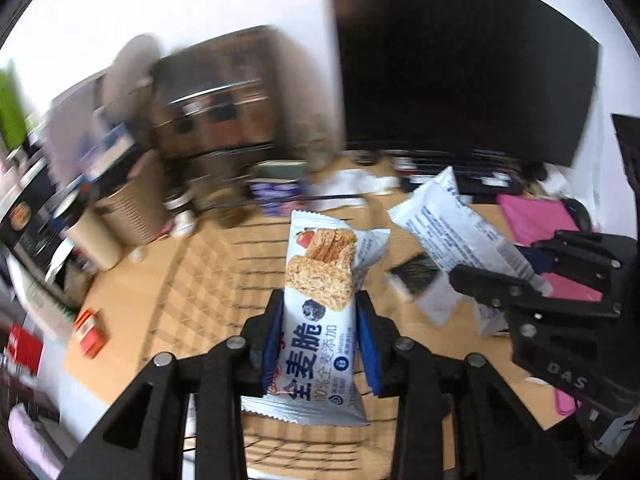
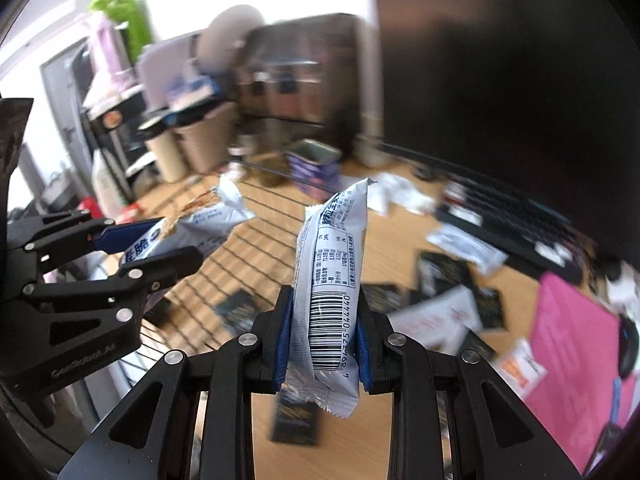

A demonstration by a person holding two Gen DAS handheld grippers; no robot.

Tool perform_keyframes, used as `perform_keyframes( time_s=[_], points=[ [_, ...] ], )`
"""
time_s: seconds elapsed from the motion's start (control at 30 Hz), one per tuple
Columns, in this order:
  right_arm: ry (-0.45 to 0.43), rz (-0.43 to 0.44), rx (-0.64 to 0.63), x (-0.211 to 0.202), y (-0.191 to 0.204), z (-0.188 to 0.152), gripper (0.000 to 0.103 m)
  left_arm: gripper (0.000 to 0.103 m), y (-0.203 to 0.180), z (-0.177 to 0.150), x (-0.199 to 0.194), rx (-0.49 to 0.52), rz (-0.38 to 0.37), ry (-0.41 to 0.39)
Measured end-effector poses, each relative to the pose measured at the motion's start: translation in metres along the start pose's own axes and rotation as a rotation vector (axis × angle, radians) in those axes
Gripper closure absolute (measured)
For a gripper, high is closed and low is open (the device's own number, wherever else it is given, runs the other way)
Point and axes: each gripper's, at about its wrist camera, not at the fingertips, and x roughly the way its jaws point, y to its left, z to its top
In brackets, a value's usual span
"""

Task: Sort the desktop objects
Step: 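Carry both packets over the wire basket, then open both tools to drop the packets into the basket, then move both tools back to the black Face packs on the desk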

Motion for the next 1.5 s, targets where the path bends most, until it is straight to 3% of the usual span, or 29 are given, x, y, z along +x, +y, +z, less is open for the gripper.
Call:
perform_keyframes(
  time_s=[0.1, 0.23, 0.53, 0.6, 0.7, 1.0, 1.27, 1.5],
  points=[
    [0.006, 0.051, -0.034, 0.011, 0.030, 0.011, 0.076, 0.066, 0.033, -0.007, 0.004, -0.041, 0.061, 0.026],
    [0.011, 0.086, -0.072, 0.023, 0.062, 0.019, 0.076, 0.066, 0.064, -0.011, 0.011, -0.100, 0.073, 0.046],
    [0.041, 0.107, -0.076, 0.043, 0.077, 0.020, 0.074, 0.064, 0.061, -0.012, 0.018, -0.086, 0.040, 0.052],
    [0.035, 0.092, -0.074, 0.043, 0.075, 0.020, 0.070, 0.042, 0.063, -0.011, 0.014, -0.099, 0.023, 0.030],
    [0.033, 0.098, -0.054, 0.042, 0.068, 0.021, 0.067, 0.035, 0.061, -0.009, 0.010, -0.100, 0.016, 0.011],
    [0.033, 0.080, -0.040, 0.031, 0.051, 0.012, 0.067, 0.035, 0.039, -0.008, 0.012, -0.058, 0.000, 0.029],
    [0.017, 0.011, 0.007, 0.006, 0.013, -0.006, 0.067, 0.035, -0.001, -0.008, 0.009, 0.005, -0.028, 0.038],
    [0.024, -0.095, 0.077, -0.026, -0.042, -0.045, 0.067, 0.035, -0.070, -0.015, -0.008, 0.085, -0.141, 0.029]
  ],
)
